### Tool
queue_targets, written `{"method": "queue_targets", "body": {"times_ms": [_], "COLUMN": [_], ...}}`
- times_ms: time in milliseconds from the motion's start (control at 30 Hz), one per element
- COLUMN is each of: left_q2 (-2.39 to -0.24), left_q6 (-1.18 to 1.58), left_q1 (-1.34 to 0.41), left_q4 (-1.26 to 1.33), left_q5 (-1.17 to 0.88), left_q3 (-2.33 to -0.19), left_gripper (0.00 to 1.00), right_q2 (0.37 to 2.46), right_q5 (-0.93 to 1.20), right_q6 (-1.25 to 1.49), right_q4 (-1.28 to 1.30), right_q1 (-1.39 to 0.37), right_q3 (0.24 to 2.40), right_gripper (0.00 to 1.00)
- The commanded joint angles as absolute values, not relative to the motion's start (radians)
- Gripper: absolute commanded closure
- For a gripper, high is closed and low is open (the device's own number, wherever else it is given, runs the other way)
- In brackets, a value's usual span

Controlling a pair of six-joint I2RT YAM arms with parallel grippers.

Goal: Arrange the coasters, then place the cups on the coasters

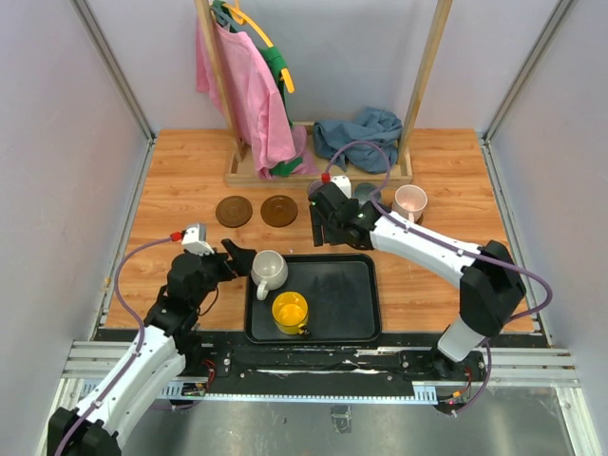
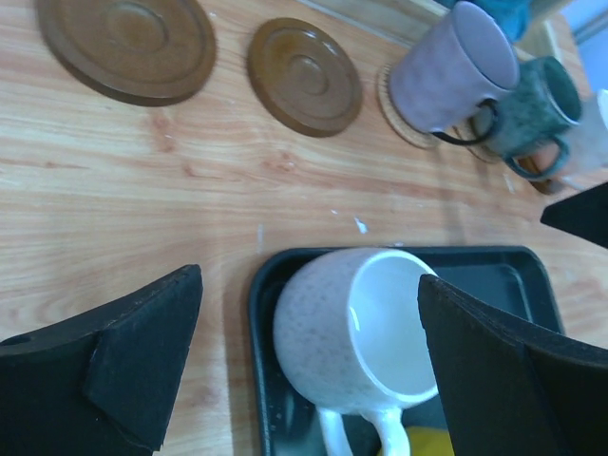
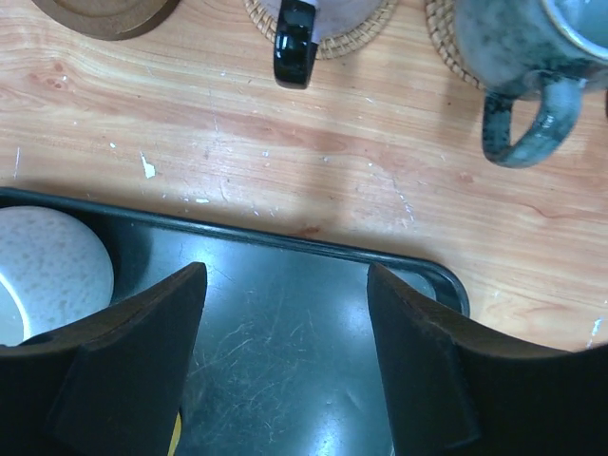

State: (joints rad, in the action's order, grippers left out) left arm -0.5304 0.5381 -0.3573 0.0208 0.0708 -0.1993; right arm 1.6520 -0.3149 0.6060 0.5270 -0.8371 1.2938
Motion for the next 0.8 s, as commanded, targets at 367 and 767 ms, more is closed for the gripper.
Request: {"method": "queue_targets", "body": {"times_ms": [367,767], "left_q2": [-0.535,-0.561], "left_q6": [0.611,0.654], "left_q1": [-0.463,-0.531], "left_q4": [-0.131,-0.299], "left_q5": [-0.050,-0.011], "left_q3": [-0.264,-0.339], "left_gripper": [0.00,0.00], "right_q2": [1.369,1.284], "right_q5": [-0.534,-0.565], "right_q6": [0.592,0.566], "right_q4": [0.496,0.438], "right_q1": [-0.847,-0.845], "right_q3": [1.124,1.052], "right_gripper": [0.25,0.20]}}
